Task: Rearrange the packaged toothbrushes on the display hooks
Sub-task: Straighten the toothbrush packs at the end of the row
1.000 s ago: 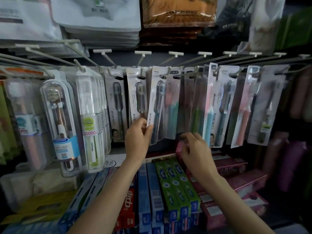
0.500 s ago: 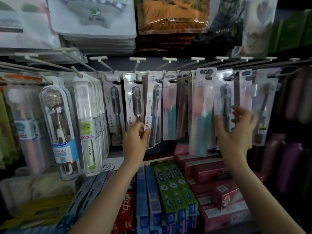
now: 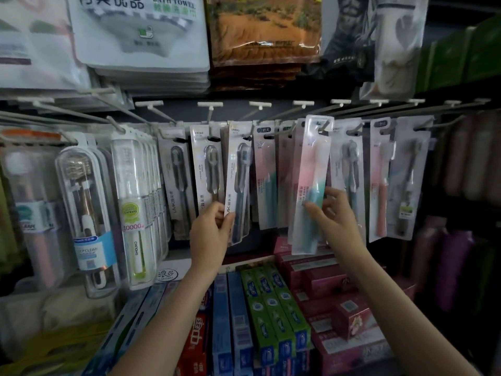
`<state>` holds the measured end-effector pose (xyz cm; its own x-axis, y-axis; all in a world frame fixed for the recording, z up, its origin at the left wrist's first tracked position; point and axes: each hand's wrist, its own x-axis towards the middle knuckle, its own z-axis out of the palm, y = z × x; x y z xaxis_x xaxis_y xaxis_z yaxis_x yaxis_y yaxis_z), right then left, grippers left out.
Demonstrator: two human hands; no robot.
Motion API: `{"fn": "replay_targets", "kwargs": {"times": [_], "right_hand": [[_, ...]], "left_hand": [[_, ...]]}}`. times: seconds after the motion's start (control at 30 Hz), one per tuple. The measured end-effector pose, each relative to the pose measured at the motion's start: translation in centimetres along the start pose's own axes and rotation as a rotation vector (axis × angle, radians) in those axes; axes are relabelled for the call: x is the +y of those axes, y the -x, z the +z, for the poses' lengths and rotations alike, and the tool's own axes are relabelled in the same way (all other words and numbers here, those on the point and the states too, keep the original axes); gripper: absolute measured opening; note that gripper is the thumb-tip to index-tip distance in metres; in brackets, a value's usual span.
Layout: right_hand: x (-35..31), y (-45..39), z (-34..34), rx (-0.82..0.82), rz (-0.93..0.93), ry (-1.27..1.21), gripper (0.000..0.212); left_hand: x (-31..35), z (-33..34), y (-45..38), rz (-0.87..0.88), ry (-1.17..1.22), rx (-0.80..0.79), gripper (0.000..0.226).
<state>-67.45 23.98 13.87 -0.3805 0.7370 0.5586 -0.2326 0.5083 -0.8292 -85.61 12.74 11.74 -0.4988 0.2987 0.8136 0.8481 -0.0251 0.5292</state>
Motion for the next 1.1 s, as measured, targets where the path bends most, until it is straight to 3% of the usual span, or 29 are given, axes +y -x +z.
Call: {"fn": "replay_targets", "kwargs": {"times": [0.33,0.47,0.57,0.67,0.77,0.93,1.1], "right_hand": [[-1.5,-0.4,-2.7,0.085,-0.166,0.188,0.035],[-2.3,-1.5,-3.2,0.127,-0.273,0.573,0.045],[-2.2,-0.8,-2.9,0.246,-0.354,0.744,0.043],[-1.9,0.4,-1.6,0.166,-0.351,0.852,0.041],[-1.9,0.2,0.0,0.050,-0.328,0.853,0.046],[-2.6,-1.8,2.9,-0.003,-0.376,0.826,0.047],[-3.5,-3.3,5.5,-0.061,-0.127,0.581,0.036]], "left_hand": [[0.1,0.6,0.1,0.025,0.021,0.020,0.018],[-0.2,1.0,0.0,-0.008,0.029,0.009,0.015],[-0.4,1.2,0.1,-0.026,0.045,0.010,0.014],[-0.8,1.0,0.1,-0.003,0.041,0.016,0.015],[-1.1,0.8,-0.1,0.016,0.030,0.017,0.017],[-1.2,0.8,-0.1,0.024,0.038,0.023,0.015],[-1.1,0.8,0.0,0.012,0.049,0.014,0.015]]}}
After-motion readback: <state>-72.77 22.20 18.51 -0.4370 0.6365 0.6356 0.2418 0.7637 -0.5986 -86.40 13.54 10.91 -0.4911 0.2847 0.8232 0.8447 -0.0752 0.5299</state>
